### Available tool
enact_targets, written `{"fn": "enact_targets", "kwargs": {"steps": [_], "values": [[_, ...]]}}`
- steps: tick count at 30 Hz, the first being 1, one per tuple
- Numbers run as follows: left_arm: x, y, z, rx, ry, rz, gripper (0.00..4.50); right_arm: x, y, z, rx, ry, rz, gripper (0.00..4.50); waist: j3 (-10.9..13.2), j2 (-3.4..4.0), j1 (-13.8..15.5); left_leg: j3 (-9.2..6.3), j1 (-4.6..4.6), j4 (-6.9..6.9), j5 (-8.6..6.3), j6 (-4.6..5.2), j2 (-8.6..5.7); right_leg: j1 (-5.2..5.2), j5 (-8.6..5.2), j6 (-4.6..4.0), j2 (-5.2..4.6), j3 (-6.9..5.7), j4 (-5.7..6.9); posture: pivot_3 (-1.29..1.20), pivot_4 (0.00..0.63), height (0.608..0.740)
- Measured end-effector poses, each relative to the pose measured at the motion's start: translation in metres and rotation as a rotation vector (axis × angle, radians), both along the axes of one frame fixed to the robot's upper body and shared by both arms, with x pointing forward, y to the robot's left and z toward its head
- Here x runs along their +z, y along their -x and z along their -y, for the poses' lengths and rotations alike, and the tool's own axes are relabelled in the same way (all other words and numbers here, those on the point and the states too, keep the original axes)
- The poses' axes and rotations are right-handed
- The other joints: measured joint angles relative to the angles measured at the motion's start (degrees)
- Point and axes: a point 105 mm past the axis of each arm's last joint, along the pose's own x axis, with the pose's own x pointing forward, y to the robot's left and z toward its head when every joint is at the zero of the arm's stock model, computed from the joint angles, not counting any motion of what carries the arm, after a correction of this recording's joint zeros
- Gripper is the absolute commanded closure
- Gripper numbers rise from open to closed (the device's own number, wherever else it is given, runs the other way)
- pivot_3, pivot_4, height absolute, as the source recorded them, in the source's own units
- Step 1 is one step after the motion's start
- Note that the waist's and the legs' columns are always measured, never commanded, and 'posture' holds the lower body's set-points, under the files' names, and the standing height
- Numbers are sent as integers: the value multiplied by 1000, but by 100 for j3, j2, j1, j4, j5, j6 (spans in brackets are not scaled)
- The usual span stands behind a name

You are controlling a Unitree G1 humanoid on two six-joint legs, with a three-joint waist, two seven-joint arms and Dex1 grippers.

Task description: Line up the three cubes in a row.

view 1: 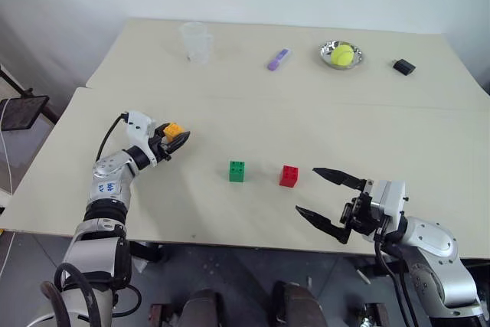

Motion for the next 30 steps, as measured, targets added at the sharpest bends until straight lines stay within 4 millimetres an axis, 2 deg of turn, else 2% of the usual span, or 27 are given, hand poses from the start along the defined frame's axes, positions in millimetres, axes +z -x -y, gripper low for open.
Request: {"fn": "enact_targets", "kwargs": {"steps": [1,4,7,14,16,22,27,28,30], "values": [[0,3,0,-30,-17,4,2957,0,0,0,-4,0,-1,0,0,0,-1,0,-1,0,0,0,2,-3,0,0,0,0,3,0,150,740],[-1,11,-2,-120,-62,-9,2974,0,-1,0,-6,1,2,0,0,0,8,1,-1,2,0,0,1,-3,0,0,0,0,3,0,150,740],[-1,29,0,-312,-185,-36,2974,1,-1,2,-11,9,5,0,0,0,7,6,-1,1,0,0,1,-5,0,0,1,2,3,0,150,740],[6,56,37,-758,-388,47,2974,4,-1,9,-23,33,14,0,1,-1,56,5,-9,11,-2,4,1,-5,0,-1,0,3,-1,0,150,740],[8,53,43,-775,-397,57,2974,2,1,11,-25,44,7,0,1,-1,34,4,-9,10,-2,4,1,-6,0,0,0,2,1,0,150,740],[-6,52,54,-807,-395,10,2974,4,4,17,-44,57,11,0,1,-2,17,6,-10,9,-2,4,1,-8,0,0,0,2,2,0,150,740],[-7,51,56,-814,-400,-6,2974,7,8,14,-34,59,20,0,1,-2,18,5,-10,10,-3,5,1,-8,0,0,0,3,2,0,150,740],[-7,51,55,-812,-406,-13,2245,7,8,14,-34,59,16,0,1,-2,18,5,-10,10,-3,5,1,-8,0,0,0,3,2,0,150,740],[-11,52,47,-803,-432,-60,1705,6,8,14,-34,60,9,0,1,-2,18,5,-9,10,-3,5,1,-8,0,0,0,3,3,0,150,740]]}}
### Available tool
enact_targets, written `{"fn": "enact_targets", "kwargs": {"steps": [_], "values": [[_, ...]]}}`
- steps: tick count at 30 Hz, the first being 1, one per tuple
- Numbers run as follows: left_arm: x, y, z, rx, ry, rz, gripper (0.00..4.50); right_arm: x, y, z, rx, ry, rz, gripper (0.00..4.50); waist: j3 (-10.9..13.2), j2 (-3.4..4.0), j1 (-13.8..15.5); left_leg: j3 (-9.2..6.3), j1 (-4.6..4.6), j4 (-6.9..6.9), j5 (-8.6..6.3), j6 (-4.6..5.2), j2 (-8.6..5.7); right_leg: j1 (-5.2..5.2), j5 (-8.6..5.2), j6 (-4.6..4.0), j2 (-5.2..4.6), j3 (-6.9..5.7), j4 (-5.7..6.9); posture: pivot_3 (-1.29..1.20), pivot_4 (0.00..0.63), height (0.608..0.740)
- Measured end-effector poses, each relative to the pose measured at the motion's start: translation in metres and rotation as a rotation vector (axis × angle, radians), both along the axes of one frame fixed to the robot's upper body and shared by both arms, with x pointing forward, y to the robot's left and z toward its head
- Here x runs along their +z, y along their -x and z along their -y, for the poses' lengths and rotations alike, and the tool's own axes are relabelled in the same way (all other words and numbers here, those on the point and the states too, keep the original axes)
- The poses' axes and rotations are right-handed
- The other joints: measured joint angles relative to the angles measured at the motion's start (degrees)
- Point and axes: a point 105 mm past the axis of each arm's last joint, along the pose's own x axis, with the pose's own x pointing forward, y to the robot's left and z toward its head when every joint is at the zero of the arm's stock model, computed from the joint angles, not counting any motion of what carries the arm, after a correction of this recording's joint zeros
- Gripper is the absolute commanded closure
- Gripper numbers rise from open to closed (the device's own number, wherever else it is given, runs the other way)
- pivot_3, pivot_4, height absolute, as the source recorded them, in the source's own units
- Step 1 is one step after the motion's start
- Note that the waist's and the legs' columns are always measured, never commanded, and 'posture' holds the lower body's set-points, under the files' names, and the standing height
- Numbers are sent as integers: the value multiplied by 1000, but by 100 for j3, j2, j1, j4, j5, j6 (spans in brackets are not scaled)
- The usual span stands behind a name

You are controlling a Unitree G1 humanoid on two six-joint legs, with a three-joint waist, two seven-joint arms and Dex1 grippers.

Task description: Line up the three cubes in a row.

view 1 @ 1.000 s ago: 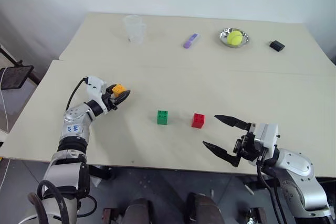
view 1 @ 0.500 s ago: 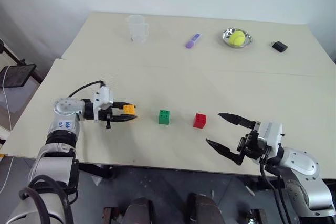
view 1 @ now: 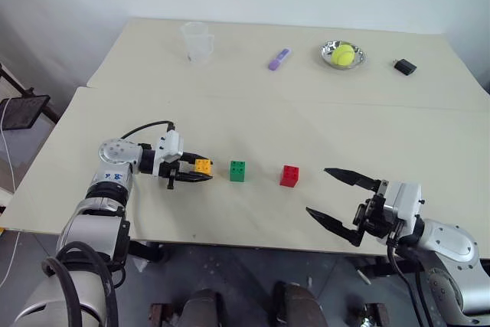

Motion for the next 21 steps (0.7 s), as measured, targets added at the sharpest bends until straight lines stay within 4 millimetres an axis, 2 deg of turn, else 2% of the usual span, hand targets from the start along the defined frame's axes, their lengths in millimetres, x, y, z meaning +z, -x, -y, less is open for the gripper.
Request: {"fn": "enact_targets", "kwargs": {"steps": [5,6,10,14,18,21], "values": [[4,-1,-5,21,14,15,168,4,-2,-3,27,3,10,0,1,-2,-1,-1,0,1,0,0,0,-1,0,0,0,0,1,0,150,740],[8,-2,-9,33,25,25,36,6,-2,-5,48,10,8,0,1,-2,-4,-1,-1,2,0,0,0,-1,0,0,0,0,2,0,150,740],[34,-1,-39,117,61,95,36,14,-4,-6,139,71,-29,0,2,-2,-54,-2,1,-1,0,0,4,-5,0,0,0,2,7,0,150,740],[52,13,-75,224,117,108,36,24,-13,3,188,213,-103,0,2,-1,-89,-5,1,0,-1,0,5,-6,0,0,-2,1,14,0,150,740],[65,31,-97,281,86,140,36,34,-24,14,162,322,-164,0,3,-2,-44,-7,1,2,-1,0,6,-6,0,0,-2,1,16,0,150,740],[64,48,-107,295,44,137,36,38,-28,19,153,377,-175,0,3,-2,-11,-6,1,2,-2,-2,6,-7,0,0,-3,0,16,0,150,740]]}}
